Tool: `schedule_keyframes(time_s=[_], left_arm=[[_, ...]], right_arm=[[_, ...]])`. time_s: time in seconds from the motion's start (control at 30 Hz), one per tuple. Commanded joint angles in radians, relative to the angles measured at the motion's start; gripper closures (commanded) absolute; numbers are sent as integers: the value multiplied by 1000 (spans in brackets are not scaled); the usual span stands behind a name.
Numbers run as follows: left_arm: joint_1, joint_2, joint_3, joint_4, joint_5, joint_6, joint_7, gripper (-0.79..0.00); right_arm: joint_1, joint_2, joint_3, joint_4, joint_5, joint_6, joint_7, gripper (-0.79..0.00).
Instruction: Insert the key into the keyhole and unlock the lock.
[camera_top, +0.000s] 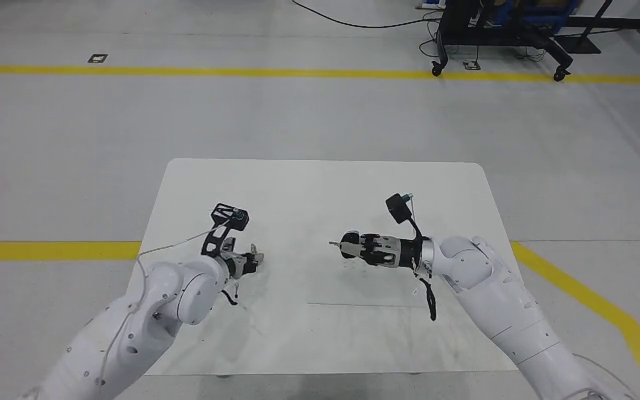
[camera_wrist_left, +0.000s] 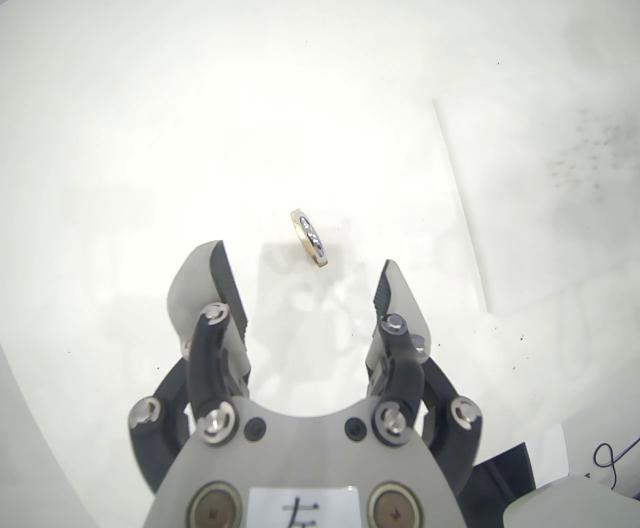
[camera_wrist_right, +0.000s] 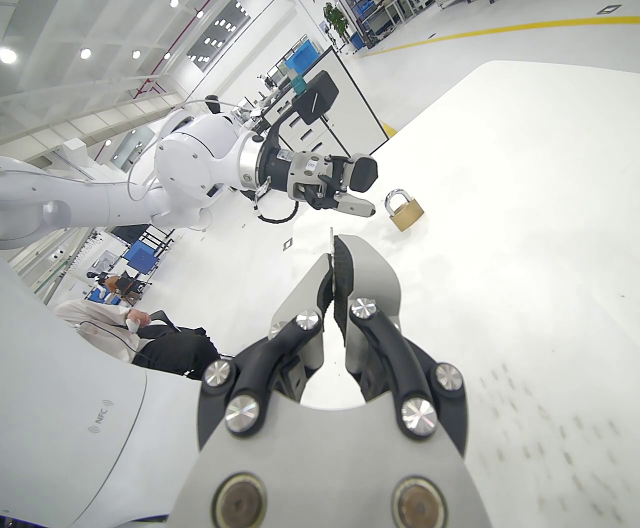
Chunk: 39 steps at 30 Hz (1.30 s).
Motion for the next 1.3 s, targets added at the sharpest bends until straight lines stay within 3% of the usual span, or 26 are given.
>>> schedule_keyframes(time_s=[0.0,0.33,0.5,0.53,0.57,0.77,1.27], left_arm=[[-29,-14,26,27,-6,5,-11,-332],[-138,-76,115,145,-8,40,-56,-305],[-150,-90,120,172,-2,49,-66,-182],[-151,-92,120,174,7,51,-65,-126],[-151,-94,122,174,22,54,-61,0],[-138,-101,124,155,61,38,-60,0],[-45,-84,3,133,7,-76,-69,0]], right_arm=[[0,0,0,0,0,0,0,0],[0,0,0,0,0,0,0,0],[0,0,0,0,0,0,0,0],[0,0,0,0,0,0,0,0],[0,0,0,0,0,0,0,0],[0,0,0,0,0,0,0,0],[0,0,0,0,0,0,0,0]])
